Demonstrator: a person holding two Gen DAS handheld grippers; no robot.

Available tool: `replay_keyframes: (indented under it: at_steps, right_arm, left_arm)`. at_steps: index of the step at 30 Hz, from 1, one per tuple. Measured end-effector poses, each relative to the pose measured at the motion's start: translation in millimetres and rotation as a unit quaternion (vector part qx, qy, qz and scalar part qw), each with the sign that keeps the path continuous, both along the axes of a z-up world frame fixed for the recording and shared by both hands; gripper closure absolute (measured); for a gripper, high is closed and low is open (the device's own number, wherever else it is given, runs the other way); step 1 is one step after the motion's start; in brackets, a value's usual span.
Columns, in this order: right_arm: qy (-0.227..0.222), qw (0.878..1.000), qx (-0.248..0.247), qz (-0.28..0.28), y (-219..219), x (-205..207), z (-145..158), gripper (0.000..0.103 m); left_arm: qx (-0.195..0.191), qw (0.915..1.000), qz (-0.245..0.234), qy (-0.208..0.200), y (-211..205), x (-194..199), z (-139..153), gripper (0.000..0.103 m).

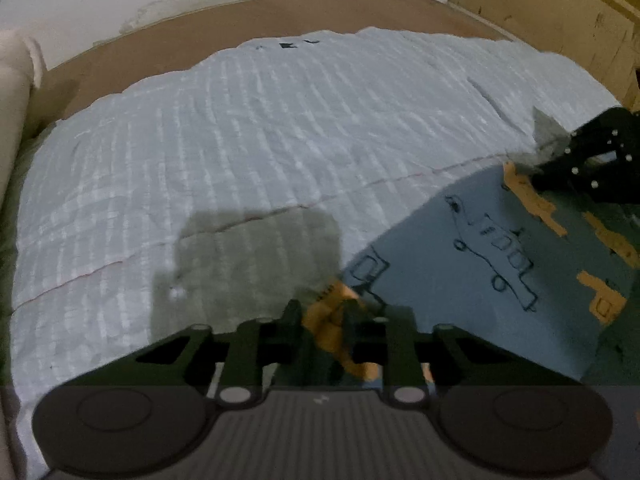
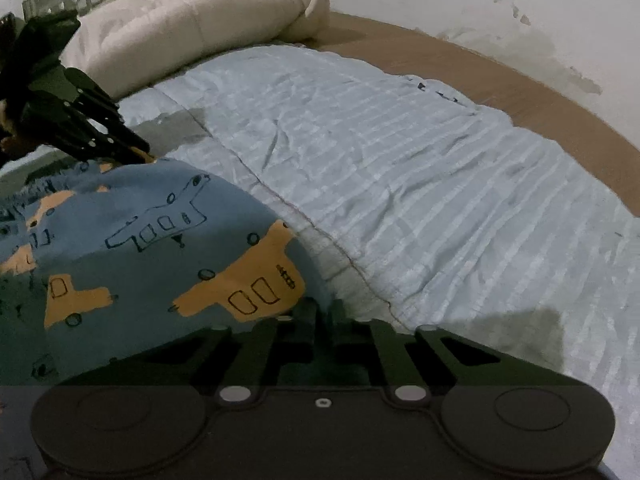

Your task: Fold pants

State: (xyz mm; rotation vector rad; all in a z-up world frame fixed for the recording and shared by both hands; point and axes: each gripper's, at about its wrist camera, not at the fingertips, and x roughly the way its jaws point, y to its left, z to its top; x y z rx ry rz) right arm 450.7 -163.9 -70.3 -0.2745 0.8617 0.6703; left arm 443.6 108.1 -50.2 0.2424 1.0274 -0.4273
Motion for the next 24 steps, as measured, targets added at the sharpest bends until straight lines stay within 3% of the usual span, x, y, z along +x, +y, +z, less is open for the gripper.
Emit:
replay_keyframes:
  at_steps: [3, 5, 9, 12, 16, 21, 24]
  right_arm:
    - [-0.017, 1.000, -0.017, -0.003, 5, -7, 4, 0.101]
    - [-0.025, 0.999, -0.025, -0.007, 7, -9, 6, 0.102]
    - [-0.041, 0.998, -0.036, -0.015, 10, -14, 8, 0.102]
    - [-0.064, 0.997, -0.048, -0.018, 12, -18, 8, 0.102]
    - [-0.117, 0.990, -0.083, -0.012, 24, -23, 8, 0.102]
    - [-0.180, 0.978, -0.101, -0.026, 37, -7, 16, 0.103]
    - [-0.201, 0.975, -0.088, -0.035, 44, 13, 25, 0.103]
  left_arm:
    - [0.018, 0.9997, 0.014, -0.004, -5, -3, 2, 0.097]
    - [0.017, 0.9995, 0.025, -0.007, -3, -5, 5, 0.101]
    - [0.015, 0.9990, 0.030, -0.031, 0, -13, 12, 0.103]
    - [0.021, 0.9970, 0.060, -0.044, 1, -17, 16, 0.103]
    - [0.034, 0.9898, 0.076, -0.116, -3, -28, 30, 0.103]
    - [0.046, 0.9735, 0.123, -0.187, -1, -24, 51, 0.103]
    - [0.056, 0.9674, 0.147, -0.198, 3, -13, 57, 0.103]
